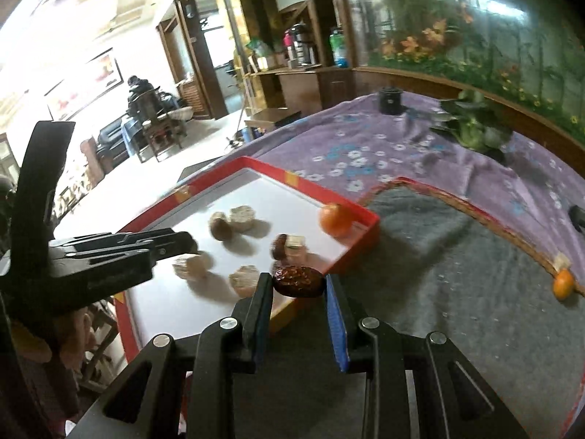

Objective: Organize fruits
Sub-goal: 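Carry the brown fruit and red date over the white tray with both grippers, then lower the brown fruit and date into the tray and open both grippers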

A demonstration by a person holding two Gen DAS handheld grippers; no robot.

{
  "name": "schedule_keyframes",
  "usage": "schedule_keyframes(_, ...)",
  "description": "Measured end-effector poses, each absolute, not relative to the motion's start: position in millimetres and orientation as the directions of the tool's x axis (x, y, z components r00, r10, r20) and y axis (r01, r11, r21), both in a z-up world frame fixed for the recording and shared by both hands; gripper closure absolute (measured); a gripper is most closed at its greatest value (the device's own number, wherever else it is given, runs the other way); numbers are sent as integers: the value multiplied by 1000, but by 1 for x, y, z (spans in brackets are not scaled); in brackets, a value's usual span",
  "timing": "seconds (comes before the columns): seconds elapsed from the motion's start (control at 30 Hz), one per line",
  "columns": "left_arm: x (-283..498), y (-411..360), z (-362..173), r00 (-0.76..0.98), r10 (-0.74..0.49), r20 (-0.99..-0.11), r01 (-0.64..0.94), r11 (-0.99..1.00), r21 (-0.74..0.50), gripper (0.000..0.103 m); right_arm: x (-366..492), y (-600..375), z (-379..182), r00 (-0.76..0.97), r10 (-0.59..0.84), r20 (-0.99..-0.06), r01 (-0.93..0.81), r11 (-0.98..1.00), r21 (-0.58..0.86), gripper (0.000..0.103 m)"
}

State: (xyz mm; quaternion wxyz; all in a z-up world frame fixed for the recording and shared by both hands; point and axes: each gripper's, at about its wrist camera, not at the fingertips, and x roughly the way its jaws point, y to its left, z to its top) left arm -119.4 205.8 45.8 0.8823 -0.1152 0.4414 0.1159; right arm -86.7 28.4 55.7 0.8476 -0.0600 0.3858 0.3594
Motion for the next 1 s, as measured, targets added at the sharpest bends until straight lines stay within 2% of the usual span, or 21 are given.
schedule_keyframes(0.3, -128, 219, 42, 587, 142, -797, -337, 938, -82, 82, -94, 58, 49, 394, 577, -716, -705, 689, 167, 75)
schedule_keyframes(0.7, -139, 221, 37, 577, 99, -811, -315, 943, -109, 82, -106, 82, 39, 333, 584, -741, -750, 640, 168, 75)
schedule_keyframes(1.0, -139, 222, 34, 575, 100, -812, -320, 941, -110, 81, -103, 99, 20, 318, 530, -786, -760, 638, 123, 75)
